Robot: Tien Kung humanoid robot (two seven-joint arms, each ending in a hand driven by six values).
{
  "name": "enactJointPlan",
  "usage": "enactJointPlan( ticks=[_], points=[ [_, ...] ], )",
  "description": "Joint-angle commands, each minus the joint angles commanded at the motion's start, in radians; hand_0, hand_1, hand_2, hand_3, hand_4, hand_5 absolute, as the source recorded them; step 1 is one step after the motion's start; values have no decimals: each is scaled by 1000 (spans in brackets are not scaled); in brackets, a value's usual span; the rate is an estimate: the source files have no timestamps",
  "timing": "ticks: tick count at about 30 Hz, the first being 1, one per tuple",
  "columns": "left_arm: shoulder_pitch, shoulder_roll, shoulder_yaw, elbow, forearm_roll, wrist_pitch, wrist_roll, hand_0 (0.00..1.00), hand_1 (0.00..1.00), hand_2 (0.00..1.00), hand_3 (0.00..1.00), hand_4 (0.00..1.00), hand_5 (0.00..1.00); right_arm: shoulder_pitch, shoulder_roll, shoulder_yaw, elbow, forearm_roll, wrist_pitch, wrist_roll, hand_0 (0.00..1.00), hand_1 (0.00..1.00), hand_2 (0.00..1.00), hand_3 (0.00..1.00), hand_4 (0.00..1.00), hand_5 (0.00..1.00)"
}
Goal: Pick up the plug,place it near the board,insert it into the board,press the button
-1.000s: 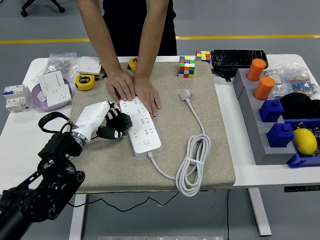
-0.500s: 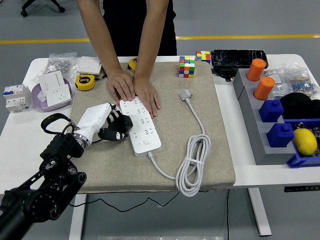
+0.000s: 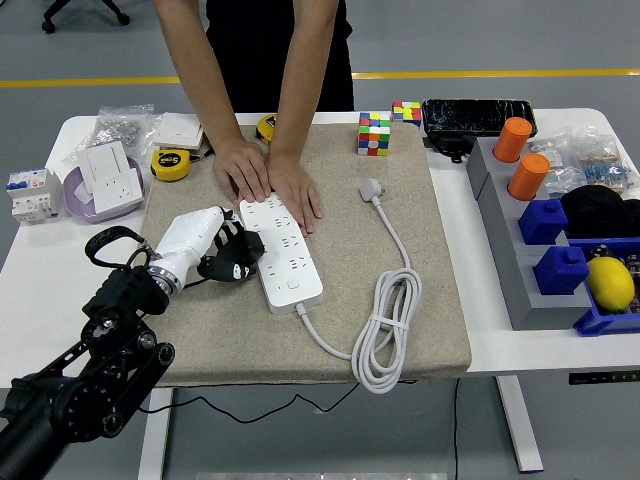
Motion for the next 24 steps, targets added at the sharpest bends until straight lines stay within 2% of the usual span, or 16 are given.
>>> enactJointPlan(
  ticks=[24],
  points=[
    [-6,1,10,2,2,-7,-1,517,416,391,452,668,79,2,-1,-1,0,3,-1,1,873,748,736,765,998,842]
  ],
)
